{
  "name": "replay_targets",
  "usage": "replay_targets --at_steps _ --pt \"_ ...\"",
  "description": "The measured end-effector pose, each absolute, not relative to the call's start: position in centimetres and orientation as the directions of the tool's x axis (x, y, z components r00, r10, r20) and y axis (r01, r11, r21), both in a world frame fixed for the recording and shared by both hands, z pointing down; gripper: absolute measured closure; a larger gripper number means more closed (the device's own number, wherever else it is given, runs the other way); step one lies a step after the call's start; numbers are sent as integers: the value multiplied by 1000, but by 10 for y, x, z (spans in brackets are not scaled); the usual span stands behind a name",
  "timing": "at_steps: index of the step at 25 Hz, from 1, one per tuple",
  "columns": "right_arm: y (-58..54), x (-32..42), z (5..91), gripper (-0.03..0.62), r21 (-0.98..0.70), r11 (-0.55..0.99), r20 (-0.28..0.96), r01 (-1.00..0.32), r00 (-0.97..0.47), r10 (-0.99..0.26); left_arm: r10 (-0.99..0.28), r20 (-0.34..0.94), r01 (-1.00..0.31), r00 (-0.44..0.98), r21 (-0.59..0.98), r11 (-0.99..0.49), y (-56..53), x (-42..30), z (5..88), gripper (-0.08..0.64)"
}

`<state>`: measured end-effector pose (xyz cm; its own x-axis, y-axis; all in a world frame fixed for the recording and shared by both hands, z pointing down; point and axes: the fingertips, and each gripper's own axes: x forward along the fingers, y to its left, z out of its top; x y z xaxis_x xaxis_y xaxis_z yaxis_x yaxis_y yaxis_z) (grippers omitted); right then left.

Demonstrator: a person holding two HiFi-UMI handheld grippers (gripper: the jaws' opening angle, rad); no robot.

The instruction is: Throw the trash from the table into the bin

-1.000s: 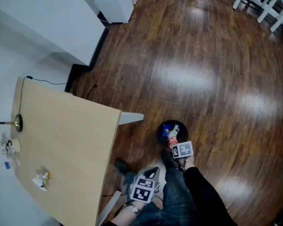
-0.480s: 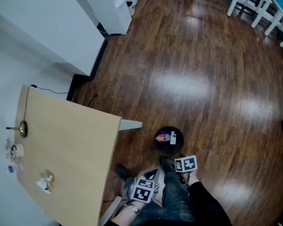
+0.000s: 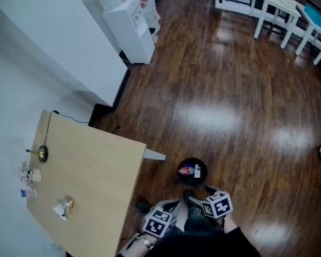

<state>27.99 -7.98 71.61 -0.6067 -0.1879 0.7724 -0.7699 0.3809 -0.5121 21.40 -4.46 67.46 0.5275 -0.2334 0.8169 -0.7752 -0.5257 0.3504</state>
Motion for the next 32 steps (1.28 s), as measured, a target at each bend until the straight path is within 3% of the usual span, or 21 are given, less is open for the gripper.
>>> replay_targets --at_steps 8,21,32 --pt "-67 275 662 204 -514 442 737 -735 -642 -212 -288 793 -803 537 376 -462 -23 196 630 557" --pt "-64 185 616 204 -492 609 716 -622 -687 -124 -499 785 -930 367 301 -212 -20 84 594 554" --pt "-48 45 603 204 -466 790 710 -399 -701 65 -637 755 -940 154 311 141 27 -57 578 554"
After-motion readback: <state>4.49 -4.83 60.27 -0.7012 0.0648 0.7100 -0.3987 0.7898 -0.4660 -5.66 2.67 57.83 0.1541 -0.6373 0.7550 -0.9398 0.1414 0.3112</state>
